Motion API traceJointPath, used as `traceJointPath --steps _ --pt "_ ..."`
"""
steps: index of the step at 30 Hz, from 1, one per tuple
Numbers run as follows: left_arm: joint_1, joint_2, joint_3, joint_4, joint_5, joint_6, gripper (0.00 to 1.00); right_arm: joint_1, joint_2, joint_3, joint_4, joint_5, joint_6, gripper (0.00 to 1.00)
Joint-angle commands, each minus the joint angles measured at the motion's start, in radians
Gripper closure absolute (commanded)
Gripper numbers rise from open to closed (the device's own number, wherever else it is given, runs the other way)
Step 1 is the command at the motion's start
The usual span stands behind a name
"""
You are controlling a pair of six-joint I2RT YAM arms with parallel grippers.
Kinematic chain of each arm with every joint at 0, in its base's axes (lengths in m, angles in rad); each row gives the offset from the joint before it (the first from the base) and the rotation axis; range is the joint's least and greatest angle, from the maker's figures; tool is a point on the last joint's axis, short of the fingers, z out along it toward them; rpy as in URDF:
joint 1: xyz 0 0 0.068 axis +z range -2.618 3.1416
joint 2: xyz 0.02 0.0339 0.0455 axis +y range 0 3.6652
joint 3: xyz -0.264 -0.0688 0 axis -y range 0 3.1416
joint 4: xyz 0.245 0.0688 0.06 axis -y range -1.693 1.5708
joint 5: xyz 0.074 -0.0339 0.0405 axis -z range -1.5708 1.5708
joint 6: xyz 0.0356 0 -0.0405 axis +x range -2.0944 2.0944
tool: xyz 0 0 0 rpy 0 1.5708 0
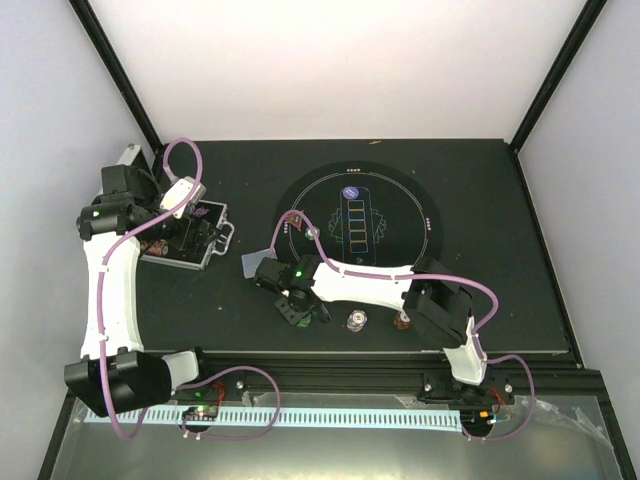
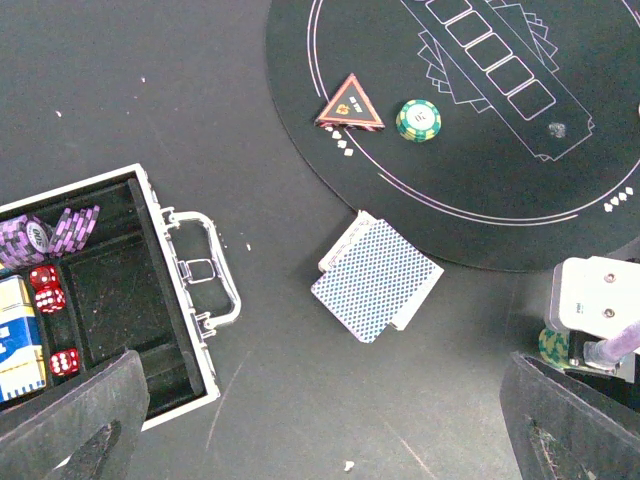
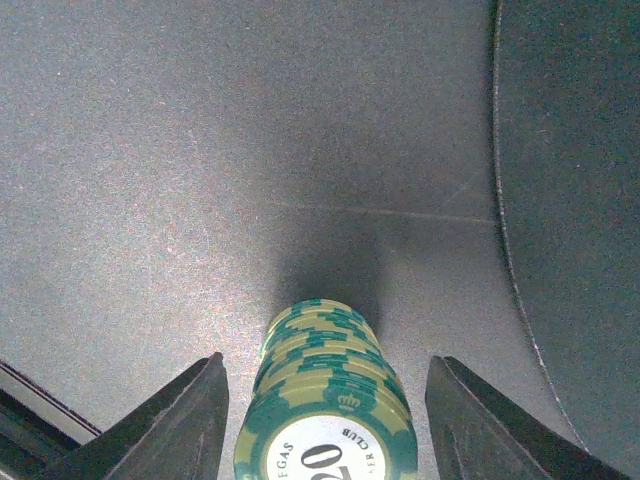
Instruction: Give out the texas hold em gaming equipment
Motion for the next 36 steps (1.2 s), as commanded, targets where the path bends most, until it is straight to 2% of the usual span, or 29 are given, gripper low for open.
traceJointPath --steps 1,6,24,29,36 --pt "0.01 -0.012 0.029 -0.004 0.005 0.005 0.01 0.004 0.011 0.009 -0.005 0.026 0.0 0.44" --pt "0.011 -0.011 0.025 -0.003 0.004 0.006 0.01 0.004 0.014 0.005 -0.005 0.031 -0.003 0.47" --pt "0.012 -0.02 -0.021 0.023 -0.016 0.013 0.01 0.005 0.02 -0.023 0.014 0.018 -0.006 0.48" --pt "0.011 -0.021 -0.02 0.022 -0.014 0.01 0.01 0.005 0.013 -0.027 0.018 0.021 -0.003 0.6" --pt "0.012 -0.016 -0.02 0.023 -0.012 0.01 0.01 0.007 -0.009 0.021 -0.02 0.026 -0.012 0.61"
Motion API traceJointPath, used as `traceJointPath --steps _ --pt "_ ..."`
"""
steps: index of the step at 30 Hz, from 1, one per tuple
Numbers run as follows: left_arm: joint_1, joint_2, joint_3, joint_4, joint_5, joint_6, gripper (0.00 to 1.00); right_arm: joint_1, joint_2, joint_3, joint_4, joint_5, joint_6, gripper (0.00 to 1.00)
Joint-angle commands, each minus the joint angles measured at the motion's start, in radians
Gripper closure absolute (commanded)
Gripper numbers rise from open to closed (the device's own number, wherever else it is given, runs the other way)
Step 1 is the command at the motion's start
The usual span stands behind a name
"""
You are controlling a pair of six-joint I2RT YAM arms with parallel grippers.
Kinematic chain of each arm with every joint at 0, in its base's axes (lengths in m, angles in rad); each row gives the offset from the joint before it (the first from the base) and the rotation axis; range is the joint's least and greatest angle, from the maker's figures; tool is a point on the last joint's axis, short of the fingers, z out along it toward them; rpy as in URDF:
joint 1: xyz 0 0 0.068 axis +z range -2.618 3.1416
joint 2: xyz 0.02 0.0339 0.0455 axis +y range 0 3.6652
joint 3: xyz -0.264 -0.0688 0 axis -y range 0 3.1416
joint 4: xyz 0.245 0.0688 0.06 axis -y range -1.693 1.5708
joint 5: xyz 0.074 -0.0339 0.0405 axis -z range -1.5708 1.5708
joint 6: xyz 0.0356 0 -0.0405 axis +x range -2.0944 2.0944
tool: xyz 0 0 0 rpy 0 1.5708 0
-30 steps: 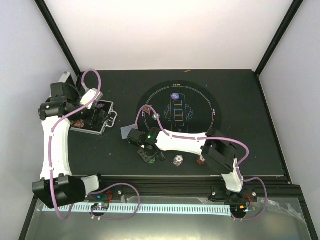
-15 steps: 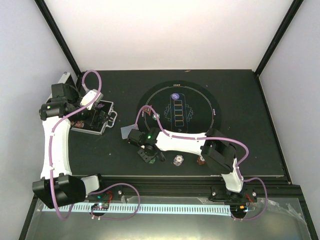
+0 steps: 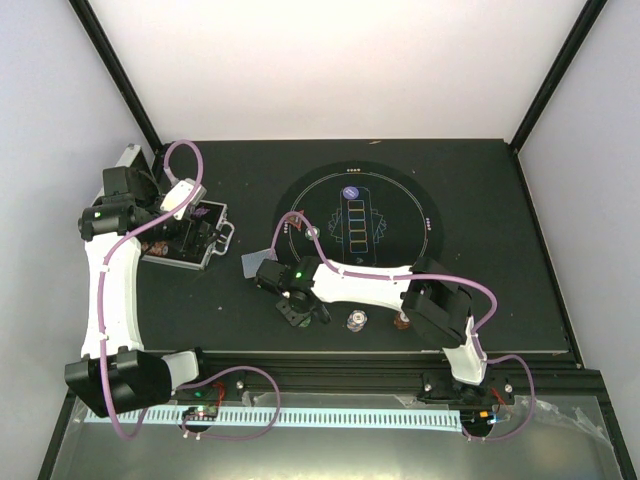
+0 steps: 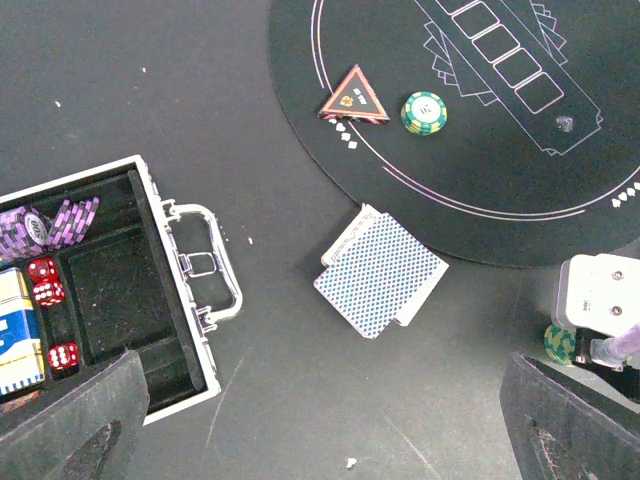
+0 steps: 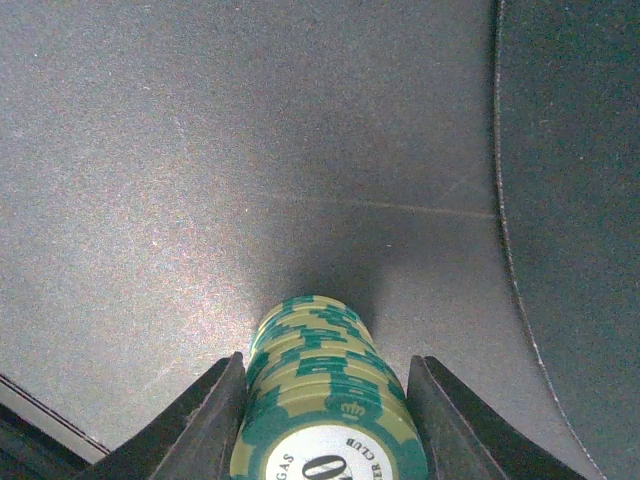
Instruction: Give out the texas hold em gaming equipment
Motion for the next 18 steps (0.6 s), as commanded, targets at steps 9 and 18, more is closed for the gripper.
traceJointPath --steps 9,18 --pt "0.01 -0.021 0.0 0.011 -0.002 0.014 0.01 0.005 -0.056 0.128 -0.122 0.076 -0.013 0.7" --pt "0.01 -0.014 -0.007 0.009 0.001 0.007 0.01 -0.221 -0.098 0.211 -0.152 0.11 -0.104 0.73"
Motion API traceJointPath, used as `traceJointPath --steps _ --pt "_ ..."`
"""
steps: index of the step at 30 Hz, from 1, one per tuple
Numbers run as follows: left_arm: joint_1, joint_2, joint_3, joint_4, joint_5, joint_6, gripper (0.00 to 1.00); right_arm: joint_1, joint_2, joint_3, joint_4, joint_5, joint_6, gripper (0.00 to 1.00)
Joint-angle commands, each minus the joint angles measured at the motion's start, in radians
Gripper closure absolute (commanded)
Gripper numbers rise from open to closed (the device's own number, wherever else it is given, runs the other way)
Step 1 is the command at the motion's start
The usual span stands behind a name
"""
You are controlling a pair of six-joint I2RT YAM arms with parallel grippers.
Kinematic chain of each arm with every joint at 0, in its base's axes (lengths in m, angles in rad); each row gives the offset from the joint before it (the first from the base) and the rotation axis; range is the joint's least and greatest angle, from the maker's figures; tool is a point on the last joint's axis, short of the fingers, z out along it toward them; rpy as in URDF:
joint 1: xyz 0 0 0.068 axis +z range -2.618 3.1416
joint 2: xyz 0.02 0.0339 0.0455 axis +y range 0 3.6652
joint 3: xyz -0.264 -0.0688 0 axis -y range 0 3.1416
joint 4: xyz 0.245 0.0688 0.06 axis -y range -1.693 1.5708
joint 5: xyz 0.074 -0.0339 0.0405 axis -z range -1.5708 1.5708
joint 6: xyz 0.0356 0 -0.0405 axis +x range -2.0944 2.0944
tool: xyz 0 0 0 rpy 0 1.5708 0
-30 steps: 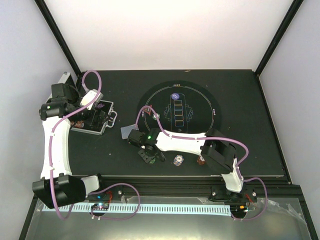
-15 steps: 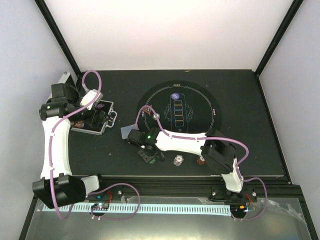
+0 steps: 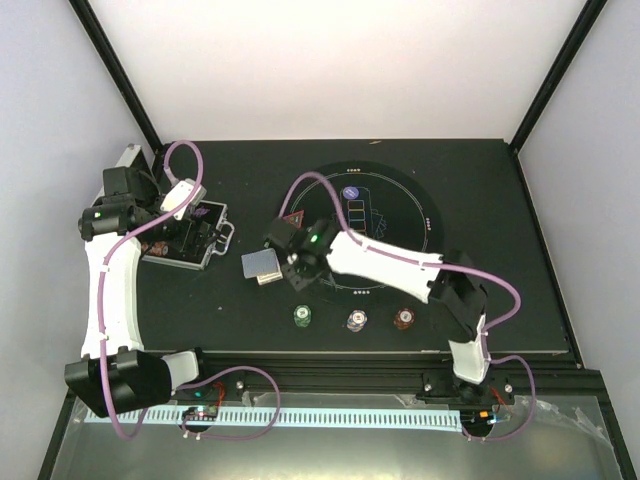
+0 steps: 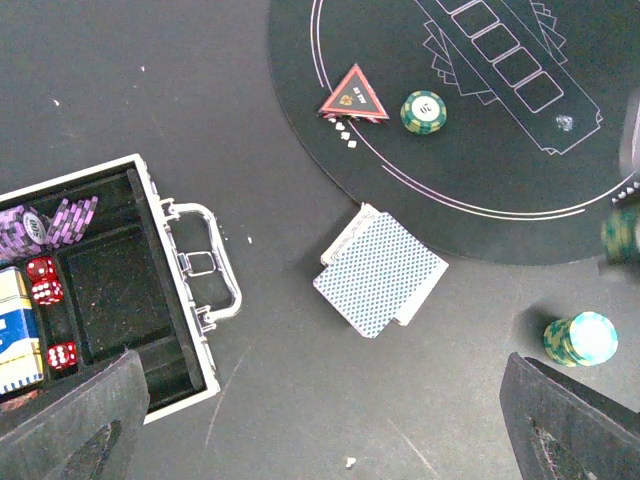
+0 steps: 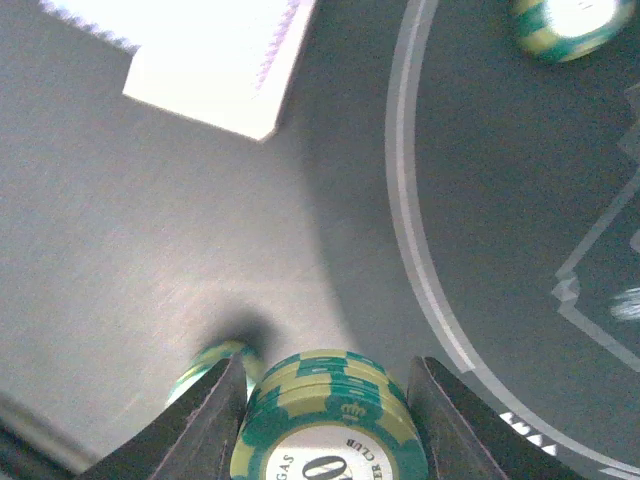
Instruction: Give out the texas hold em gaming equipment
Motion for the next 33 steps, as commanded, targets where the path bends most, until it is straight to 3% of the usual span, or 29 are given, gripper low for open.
traceJointPath --steps 1,7,13,20,33 --pt "0.01 -0.013 -0.007 0.009 0.002 0.007 0.01 -0.187 -0.028 0.072 -0.02 0.057 -0.095 0.73" --pt "0.01 -0.003 -0.012 0.0 0.01 0.008 0.01 -0.453 0.131 0.256 0.002 0.039 -0.182 0.73" --pt "0.01 0.018 -0.017 0.005 0.019 0.005 0.01 -0.626 0.392 0.554 -0.034 -0.009 -0.184 0.73" --pt "0.01 0.04 -0.007 0.01 0.047 0.002 0.01 -0.658 0.534 0.643 0.002 -0.012 -0.182 0.73" --pt "0.01 0.05 0.005 0.01 0.025 -0.004 0.01 -0.704 0.601 0.642 0.045 -0.035 -0.159 0.74"
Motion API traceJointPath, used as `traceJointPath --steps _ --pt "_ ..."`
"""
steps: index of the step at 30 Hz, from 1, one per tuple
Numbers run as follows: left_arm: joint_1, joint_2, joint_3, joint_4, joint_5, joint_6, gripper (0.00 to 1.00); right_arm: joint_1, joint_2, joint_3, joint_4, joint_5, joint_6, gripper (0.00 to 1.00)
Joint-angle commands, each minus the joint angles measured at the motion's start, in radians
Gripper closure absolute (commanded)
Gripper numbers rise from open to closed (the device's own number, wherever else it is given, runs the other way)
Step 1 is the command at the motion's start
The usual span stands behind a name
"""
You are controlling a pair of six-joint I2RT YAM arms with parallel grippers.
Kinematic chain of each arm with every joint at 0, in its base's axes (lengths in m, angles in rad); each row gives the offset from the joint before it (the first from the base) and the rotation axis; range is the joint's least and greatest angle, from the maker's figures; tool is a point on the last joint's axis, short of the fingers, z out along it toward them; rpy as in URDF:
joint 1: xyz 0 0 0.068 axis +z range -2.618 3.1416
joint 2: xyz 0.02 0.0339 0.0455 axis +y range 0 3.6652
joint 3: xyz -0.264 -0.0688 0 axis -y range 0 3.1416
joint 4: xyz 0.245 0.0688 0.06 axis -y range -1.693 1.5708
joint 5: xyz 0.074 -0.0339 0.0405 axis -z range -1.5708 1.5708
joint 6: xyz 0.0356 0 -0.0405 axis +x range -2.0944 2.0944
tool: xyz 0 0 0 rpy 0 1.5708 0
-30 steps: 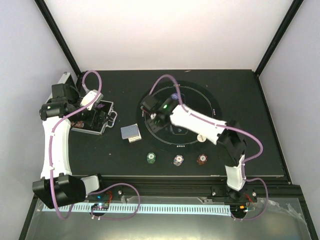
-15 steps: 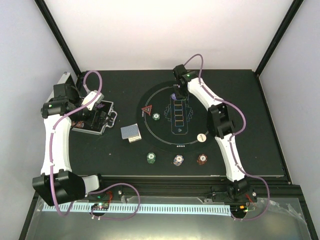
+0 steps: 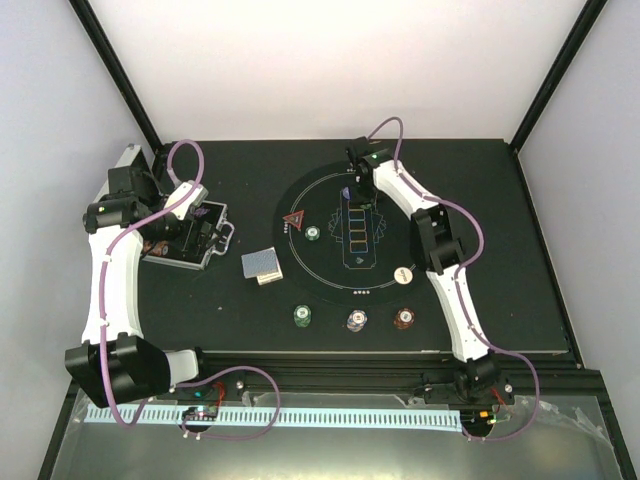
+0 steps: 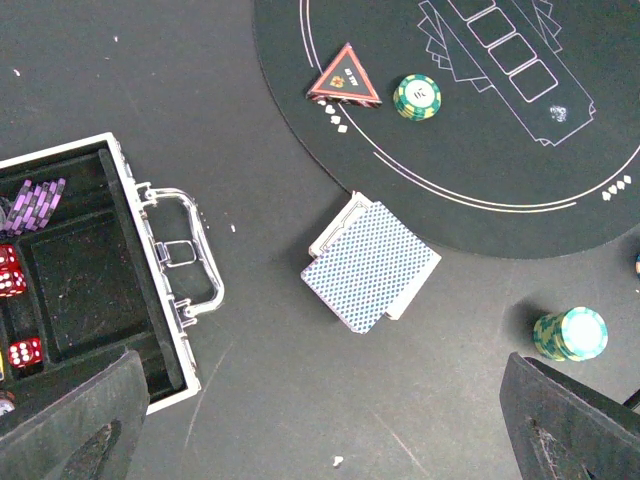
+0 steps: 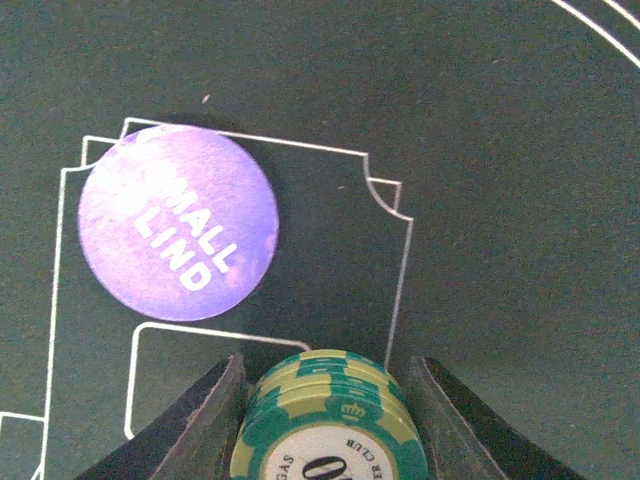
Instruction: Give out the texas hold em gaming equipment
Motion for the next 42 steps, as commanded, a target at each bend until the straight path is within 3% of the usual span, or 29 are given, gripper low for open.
traceJointPath --steps 1,8,10,13,22,26,33,38,42 --pt "0.006 0.001 0.022 0.011 0.007 -0.002 0.01 -0.021 0.024 0.049 0.031 -0.012 0.008 0.74" --pt "0.006 0.001 0.022 0.011 0.001 -0.002 0.01 -0.027 0.08 0.101 0.028 -0.034 0.016 0.71" --pt "0.005 0.003 0.024 0.014 0.001 -0.001 0.01 -0.027 0.088 0.101 0.021 -0.035 0.018 0.6" --pt "0.006 0.004 0.028 0.008 0.005 -0.002 0.01 -0.026 0.086 0.096 0.008 -0.036 0.021 0.34" --pt "0.005 -0.013 0.01 0.004 0.009 -0.007 0.01 -0.019 -0.069 0.097 -0.025 -0.038 0.026 0.29" --pt "0.006 -0.021 0.011 0.002 0.004 -0.008 0.01 0.021 -0.227 -0.002 -0.048 -0.008 0.028 0.27" --pt "0.006 -0.052 0.013 -0.012 0.004 -0.015 0.01 0.278 -0.638 -0.588 0.123 0.029 0.07 0.2" --pt "0.006 -0.067 -0.003 -0.028 0.001 -0.02 0.01 0.549 -0.769 -0.79 0.172 0.008 0.161 0.11" --pt "0.006 -0.095 -0.017 -0.044 -0.01 -0.024 0.01 0.693 -0.747 -0.827 0.195 -0.026 0.222 0.07"
